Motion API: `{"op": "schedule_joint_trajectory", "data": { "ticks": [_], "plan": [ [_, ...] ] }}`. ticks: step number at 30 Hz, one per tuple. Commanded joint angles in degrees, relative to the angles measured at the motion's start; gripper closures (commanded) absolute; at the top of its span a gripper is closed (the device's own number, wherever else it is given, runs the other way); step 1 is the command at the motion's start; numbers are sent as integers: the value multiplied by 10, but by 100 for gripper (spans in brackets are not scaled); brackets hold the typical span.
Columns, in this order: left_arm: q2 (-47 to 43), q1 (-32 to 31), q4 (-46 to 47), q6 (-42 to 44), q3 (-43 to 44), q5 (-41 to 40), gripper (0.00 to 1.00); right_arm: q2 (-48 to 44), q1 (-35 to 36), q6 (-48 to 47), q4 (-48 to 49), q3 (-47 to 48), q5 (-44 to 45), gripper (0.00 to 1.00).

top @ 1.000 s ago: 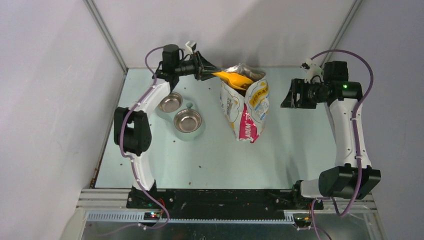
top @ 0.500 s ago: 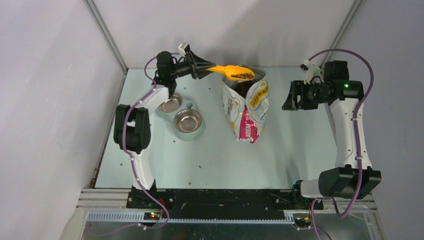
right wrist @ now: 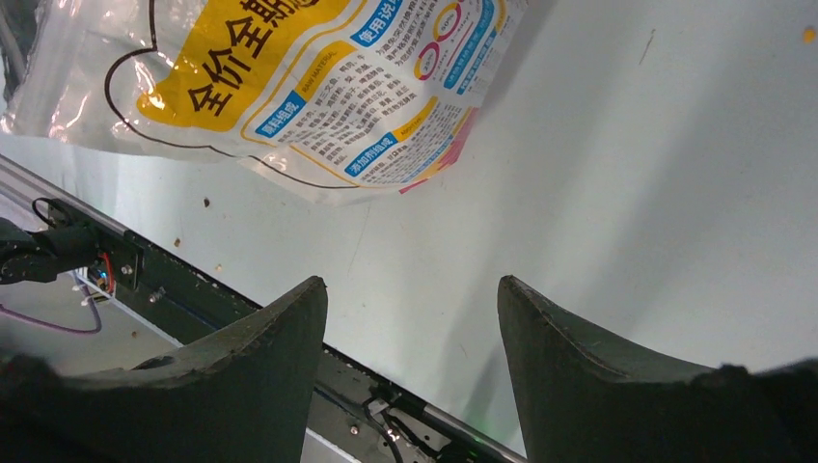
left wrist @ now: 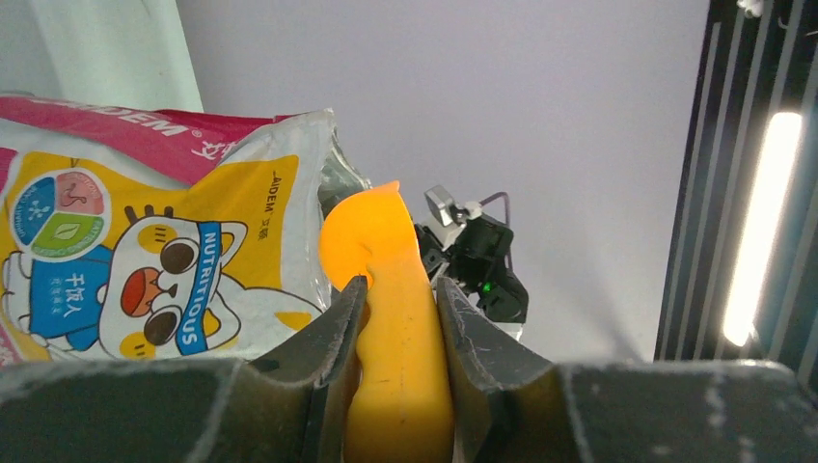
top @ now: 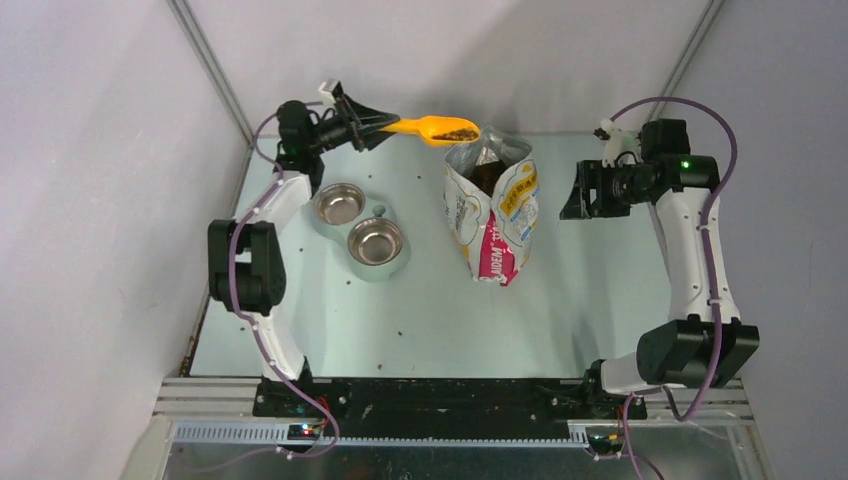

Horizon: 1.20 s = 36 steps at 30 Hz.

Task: Serve the pet food

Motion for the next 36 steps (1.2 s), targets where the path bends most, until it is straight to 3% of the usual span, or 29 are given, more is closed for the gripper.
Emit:
{"op": "schedule_joint_trajectory", "data": {
  "ticks": [1, 11, 25, 31, 36],
  "plan": [
    [-75, 41, 11, 8, -24, 9, 100, 21, 2, -8, 21, 15, -25, 32],
    [-194, 147, -17, 42, -151, 0, 100, 53, 1, -19, 44, 24, -53, 32],
    [-299, 379, -34, 110, -364, -18, 100, 60, 0, -1, 66, 6, -74, 31],
    [-309, 414, -36, 175, -409, -19, 100, 58, 0, 4, 74, -3, -82, 31],
    [-308, 415, -152, 304, -395, -43, 100, 54, 0, 2, 73, -7, -84, 31]
  ]
}}
